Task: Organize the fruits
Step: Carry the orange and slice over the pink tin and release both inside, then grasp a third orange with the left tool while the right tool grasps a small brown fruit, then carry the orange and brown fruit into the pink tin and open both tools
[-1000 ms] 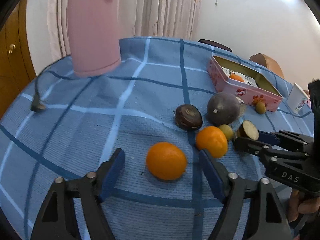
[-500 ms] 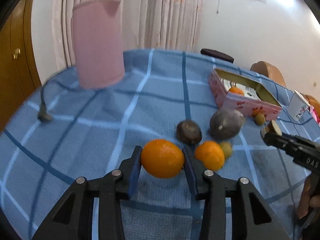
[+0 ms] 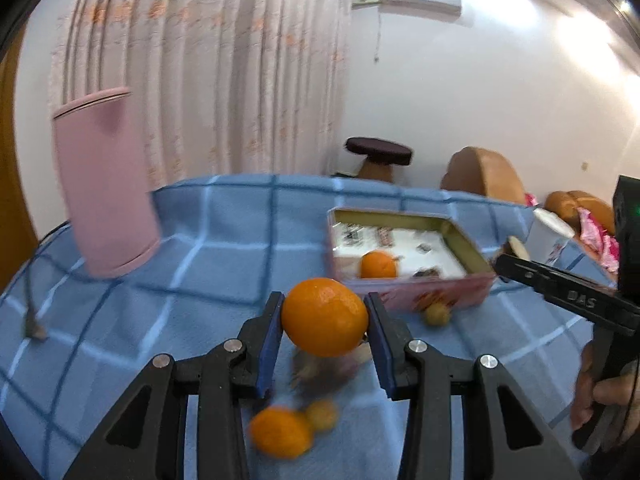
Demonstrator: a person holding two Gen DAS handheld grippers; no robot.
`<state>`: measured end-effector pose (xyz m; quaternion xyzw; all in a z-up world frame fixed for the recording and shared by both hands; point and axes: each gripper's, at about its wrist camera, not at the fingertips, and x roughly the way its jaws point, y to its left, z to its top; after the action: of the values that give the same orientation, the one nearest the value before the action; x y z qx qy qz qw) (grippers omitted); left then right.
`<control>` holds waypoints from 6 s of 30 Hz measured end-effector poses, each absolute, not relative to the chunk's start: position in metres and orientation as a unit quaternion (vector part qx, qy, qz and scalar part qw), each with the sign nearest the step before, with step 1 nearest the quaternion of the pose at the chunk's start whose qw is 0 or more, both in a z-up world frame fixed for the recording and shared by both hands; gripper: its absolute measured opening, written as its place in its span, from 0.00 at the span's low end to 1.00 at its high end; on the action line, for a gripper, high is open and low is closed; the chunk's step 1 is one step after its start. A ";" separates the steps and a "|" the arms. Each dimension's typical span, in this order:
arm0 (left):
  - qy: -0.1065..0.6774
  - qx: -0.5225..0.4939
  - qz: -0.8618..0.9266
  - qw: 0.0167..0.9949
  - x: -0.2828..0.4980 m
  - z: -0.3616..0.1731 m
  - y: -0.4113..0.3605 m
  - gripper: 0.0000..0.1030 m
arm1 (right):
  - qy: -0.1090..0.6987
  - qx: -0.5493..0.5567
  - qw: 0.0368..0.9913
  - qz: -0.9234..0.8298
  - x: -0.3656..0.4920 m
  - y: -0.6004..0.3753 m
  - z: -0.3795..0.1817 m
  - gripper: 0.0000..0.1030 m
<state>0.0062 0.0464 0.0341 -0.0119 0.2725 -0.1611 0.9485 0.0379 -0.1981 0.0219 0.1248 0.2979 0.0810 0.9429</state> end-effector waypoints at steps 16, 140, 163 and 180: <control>0.286 0.003 -0.169 0.943 0.093 0.028 -0.054 0.41 | 0.308 0.105 0.946 0.013 0.116 -0.216 0.001 0.38; 0.275 -0.012 -0.138 0.951 -0.019 0.021 0.072 0.39 | 0.287 0.094 0.950 0.084 0.027 -0.164 0.006 0.31; 0.277 -0.016 -0.174 0.945 0.088 0.030 -0.040 0.39 | 0.305 0.130 0.943 0.025 0.128 -0.216 0.009 0.31; 0.311 0.020 -0.134 0.941 0.135 -0.001 -0.078 0.39 | 0.342 0.157 0.925 0.055 0.173 -0.225 -0.019 0.31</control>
<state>0.1347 -0.0783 -0.0011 0.0196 0.3109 -0.1345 0.9407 0.1726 -0.2248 -0.0194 0.1567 0.3418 0.0553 0.9250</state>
